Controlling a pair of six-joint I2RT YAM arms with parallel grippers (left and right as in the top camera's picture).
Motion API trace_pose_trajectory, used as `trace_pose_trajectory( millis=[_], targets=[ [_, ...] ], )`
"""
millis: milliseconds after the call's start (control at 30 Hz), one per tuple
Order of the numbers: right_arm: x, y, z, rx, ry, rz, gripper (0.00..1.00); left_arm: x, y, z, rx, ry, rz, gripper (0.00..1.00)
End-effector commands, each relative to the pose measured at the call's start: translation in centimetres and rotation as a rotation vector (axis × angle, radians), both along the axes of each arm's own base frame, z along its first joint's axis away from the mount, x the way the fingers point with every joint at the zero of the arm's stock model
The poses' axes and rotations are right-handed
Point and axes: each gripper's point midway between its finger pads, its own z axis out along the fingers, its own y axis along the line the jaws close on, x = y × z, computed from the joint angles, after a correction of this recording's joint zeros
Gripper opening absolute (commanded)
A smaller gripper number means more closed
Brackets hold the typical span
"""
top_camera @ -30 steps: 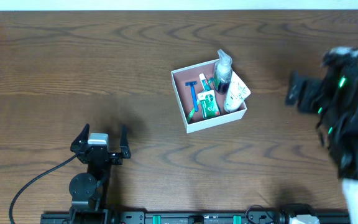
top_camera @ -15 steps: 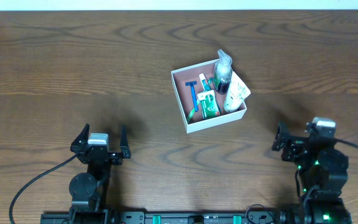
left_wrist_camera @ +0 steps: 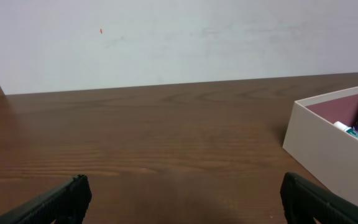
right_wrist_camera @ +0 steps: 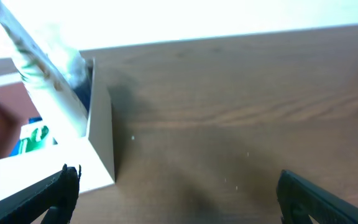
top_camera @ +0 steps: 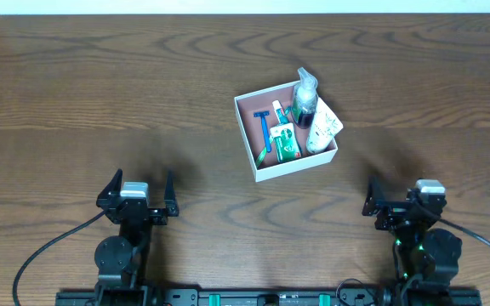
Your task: Pack container
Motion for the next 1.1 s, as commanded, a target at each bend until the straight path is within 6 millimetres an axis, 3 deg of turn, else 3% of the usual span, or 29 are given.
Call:
trace_pose_trajectory(
  millis=[0, 333, 633, 833, 1067],
  targets=[
    [0.0, 0.3, 0.8, -0.01, -0.05, 0.016, 0.99, -0.1, 0.0, -1.6, 0.011, 0.053, -0.005, 0.98],
    [0.0, 0.2, 0.7, -0.011, -0.051, 0.015, 0.99, -0.1, 0.0, -1.6, 0.011, 0.053, -0.005, 0.98],
    [0.0, 0.2, 0.7, -0.164, -0.056, 0.048, 0.99, -0.1, 0.0, -1.6, 0.011, 0.053, -0.005, 0.98],
    [0.7, 0.2, 2.4, -0.119, -0.159, 0.029, 0.99, -0.1, 0.0, -1.6, 0.011, 0.053, -0.005, 0.98],
    [1.0, 0.2, 2.5, -0.066, -0.202, 0.023, 0.99, -0.1, 0.0, -1.6, 0.011, 0.053, -0.005, 0.98]
  ],
)
